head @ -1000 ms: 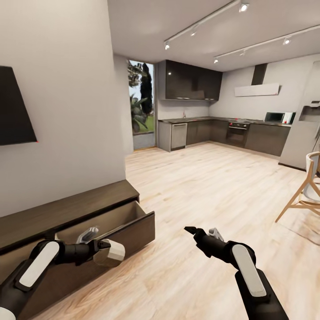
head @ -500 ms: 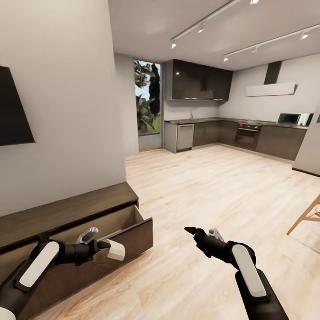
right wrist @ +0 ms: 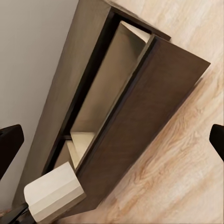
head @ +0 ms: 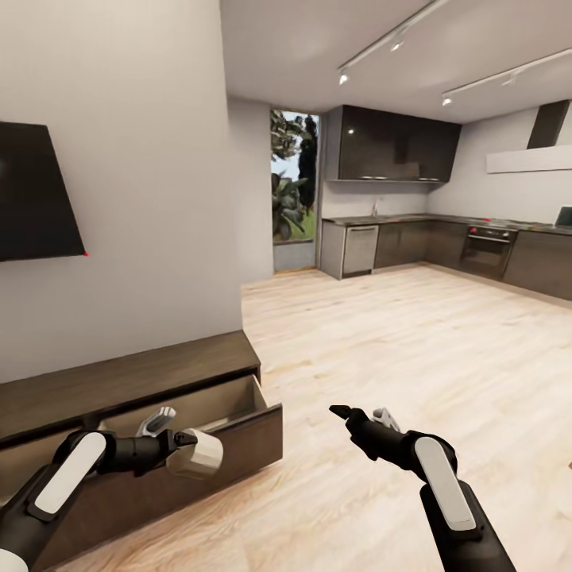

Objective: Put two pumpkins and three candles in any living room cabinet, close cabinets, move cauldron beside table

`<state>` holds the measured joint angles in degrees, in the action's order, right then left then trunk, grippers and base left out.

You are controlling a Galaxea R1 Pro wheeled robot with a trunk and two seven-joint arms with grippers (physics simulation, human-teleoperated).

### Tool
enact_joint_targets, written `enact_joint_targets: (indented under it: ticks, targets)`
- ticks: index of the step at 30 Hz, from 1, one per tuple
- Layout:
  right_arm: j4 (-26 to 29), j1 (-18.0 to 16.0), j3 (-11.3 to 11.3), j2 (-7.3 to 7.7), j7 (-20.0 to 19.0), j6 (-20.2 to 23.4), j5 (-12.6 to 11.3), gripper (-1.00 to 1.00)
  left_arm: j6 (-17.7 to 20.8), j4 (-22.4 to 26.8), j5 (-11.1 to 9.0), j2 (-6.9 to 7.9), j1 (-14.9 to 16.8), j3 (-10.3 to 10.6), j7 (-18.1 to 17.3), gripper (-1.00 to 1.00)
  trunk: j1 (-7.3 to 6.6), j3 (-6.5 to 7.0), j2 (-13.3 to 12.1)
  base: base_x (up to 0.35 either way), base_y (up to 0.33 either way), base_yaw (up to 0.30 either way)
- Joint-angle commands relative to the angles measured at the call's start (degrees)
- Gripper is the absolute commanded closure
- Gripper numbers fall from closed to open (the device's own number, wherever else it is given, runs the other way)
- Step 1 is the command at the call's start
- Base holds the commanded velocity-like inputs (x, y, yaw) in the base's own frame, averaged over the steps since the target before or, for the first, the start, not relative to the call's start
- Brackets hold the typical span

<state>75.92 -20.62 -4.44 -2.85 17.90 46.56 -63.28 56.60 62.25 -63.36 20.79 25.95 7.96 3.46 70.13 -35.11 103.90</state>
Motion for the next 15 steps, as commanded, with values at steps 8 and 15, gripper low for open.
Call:
enact_joint_targets:
  ticks: [8, 15]
  targets:
    - [0.0, 0.0, -0.1, -0.05, 0.5, 0.2, -0.6, -1.0, 0.0, -0.1, -0.4, 0.07, 0.1, 0.2, 0.7, 1.0, 0.02, 0.17, 0.0, 0.263, -0.226, 0.251]
    - [0.0, 0.0, -0.1, -0.05, 0.5, 0.2, -0.6, -1.0, -1.5, -0.1, 3.4, -0.25, 0.1, -0.2, 9.5, 1.0, 0.02, 0.38, 0.0, 0.264, -0.226, 0.251]
